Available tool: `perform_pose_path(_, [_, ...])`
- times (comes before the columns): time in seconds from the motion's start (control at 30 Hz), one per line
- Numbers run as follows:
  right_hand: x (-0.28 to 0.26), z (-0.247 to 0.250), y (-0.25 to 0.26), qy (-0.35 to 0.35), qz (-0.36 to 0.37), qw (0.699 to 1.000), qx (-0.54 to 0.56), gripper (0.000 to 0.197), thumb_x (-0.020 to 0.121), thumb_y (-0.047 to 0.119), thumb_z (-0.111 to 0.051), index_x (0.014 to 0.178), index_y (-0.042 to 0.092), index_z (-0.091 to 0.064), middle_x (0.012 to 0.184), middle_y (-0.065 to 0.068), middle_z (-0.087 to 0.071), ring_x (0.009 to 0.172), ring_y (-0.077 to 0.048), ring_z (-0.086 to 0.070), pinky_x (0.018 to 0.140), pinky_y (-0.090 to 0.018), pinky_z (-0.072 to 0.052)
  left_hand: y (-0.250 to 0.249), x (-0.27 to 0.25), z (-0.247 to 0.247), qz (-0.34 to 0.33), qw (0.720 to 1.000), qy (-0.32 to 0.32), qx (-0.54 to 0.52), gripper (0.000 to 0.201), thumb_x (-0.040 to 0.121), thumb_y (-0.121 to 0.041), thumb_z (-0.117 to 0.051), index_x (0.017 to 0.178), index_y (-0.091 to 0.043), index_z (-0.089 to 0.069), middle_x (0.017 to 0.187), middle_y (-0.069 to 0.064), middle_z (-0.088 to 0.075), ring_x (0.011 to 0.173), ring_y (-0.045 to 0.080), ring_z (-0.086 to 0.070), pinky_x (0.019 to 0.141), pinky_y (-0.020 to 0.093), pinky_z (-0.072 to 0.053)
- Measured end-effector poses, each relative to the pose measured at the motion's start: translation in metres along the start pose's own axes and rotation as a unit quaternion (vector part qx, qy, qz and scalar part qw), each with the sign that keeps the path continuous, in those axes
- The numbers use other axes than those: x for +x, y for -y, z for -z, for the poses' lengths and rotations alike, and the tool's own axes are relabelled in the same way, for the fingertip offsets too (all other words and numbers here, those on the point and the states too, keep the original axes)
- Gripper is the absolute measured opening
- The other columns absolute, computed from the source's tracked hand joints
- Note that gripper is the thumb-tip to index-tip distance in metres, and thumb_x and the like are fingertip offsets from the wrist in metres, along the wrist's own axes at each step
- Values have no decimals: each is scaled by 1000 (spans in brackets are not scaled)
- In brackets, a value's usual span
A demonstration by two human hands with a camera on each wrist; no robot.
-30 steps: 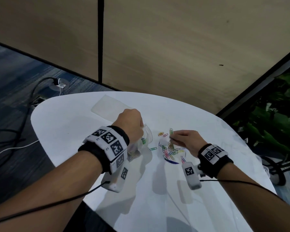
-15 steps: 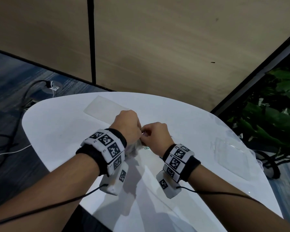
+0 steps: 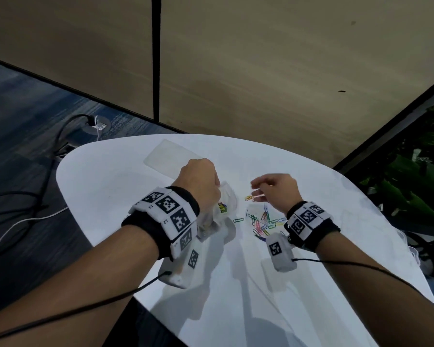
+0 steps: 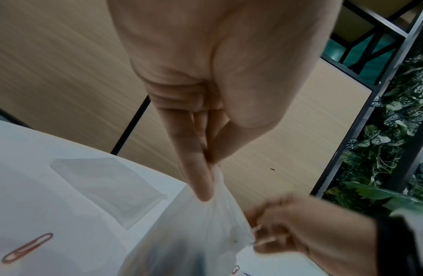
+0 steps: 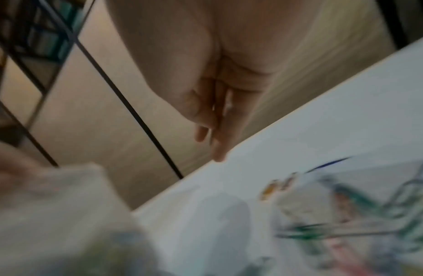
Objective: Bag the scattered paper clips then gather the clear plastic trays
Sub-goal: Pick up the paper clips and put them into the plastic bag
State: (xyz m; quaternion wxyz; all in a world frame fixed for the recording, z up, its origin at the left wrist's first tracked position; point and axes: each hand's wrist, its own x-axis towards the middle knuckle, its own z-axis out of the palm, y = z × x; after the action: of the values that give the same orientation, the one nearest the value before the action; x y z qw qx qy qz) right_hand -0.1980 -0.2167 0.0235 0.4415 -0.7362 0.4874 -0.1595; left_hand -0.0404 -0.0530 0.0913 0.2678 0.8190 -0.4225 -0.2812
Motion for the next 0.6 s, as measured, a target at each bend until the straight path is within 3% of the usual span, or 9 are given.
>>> perform_pose_path(0.07, [10,-4,-29,23,2,978,-209,27,97,15,-50,116,14,-69,121,-8,-68,103,-26,-67,97,-34,-51,1,0,3,-2,1000,-1,5,24,87,-1,-55,97,-8,-76,68,-1,-59,90,26,-71,77,28,-57])
perform_pose_path(0.1, [12,-11,-41,54,7,964,-260,32,99,22,-48,127,14,-61,129,-6,-62,114,-27,-61,101,-32,-45,3,0,5,-2,1000,-1,6,25,87,0,-55,97,-8,-76,70,0,-60,91,26,-71,76,28,-56])
perform_pose_path(0.2, [7,-29,-65,162,67,937,-303,44,103,27,-37,145,12,-40,153,-7,-36,144,-28,-30,116,-34,-25,2,-2,6,-2,1000,4,6,25,87,0,-55,99,-7,-75,89,9,-71,92,28,-71,80,32,-59])
perform_pose_path(0.27, [2,-34,-75,200,147,893,-376,51,104,31,-34,153,17,-26,162,-8,-14,150,-25,-13,121,-33,-15,3,-1,7,-3,1000,3,7,25,87,0,-55,100,-7,-75,92,11,-72,92,29,-71,84,35,-59])
perform_pose_path(0.37, [-9,-22,-93,203,284,810,-471,54,101,29,-36,152,14,-27,161,-10,-18,147,-27,-22,119,-34,-19,2,1,6,-1,1000,-1,7,24,88,-1,-56,101,-7,-75,92,12,-73,93,29,-71,87,37,-59])
perform_pose_path(0.47, [-19,1,-107,178,325,749,-550,51,98,32,-34,148,19,-34,157,-6,-31,134,-31,-41,105,-47,-40,-2,1,2,-3,1000,0,7,24,88,-2,-56,102,-7,-75,95,12,-73,93,29,-71,87,37,-59])
perform_pose_path(0.53, [-20,12,-115,158,339,744,-554,44,97,25,-47,140,16,-44,146,-9,-46,116,-33,-55,91,-44,-51,-4,0,-1,-2,1000,4,11,25,88,-1,-56,102,-8,-75,96,11,-73,93,29,-71,87,36,-59])
perform_pose_path(0.6, [-21,14,-116,154,338,774,-512,30,95,18,-55,124,11,-58,123,-12,-59,97,-33,-62,80,-42,-55,-5,-1,-2,-3,1000,6,14,24,87,-1,-56,100,-8,-75,92,10,-72,92,29,-71,86,37,-59])
